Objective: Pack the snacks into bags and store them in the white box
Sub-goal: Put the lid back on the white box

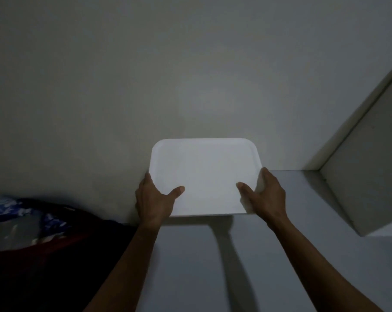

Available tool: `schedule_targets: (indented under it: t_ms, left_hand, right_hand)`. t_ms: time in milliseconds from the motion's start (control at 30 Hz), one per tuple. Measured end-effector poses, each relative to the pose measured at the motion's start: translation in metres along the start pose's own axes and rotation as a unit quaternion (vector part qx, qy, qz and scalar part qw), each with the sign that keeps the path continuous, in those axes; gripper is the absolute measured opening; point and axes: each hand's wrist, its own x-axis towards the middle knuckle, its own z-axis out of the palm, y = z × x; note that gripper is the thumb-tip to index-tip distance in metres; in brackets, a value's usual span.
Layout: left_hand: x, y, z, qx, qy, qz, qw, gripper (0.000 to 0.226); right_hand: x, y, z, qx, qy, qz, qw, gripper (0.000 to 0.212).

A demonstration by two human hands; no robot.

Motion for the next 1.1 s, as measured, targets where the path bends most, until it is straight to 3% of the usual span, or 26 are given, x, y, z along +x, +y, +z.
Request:
schedule_targets:
  t_ms: [300,733,1100]
  left_hand:
    - [0.062,-0.001,0.044,0.056,0.000,0.000,0.998,0.094]
    - [0.088,-0.010,0.057,0.133,-0.033,-0.029,0.990,0.111]
    - [0.077,-0.014,0.062,0.216,-0.031,0.003,0.976,0.102]
  right_hand:
    - [0.076,0.020,0.046,-0.002,-0.024,0.041,0.999,0.090]
    - [0.095,0.034,0.073,-0.051,-0.014,0.024,0.998,0.082]
    - [0.100,0.041,0.077,-0.126,-0.042,-0.005,0.991,0.071]
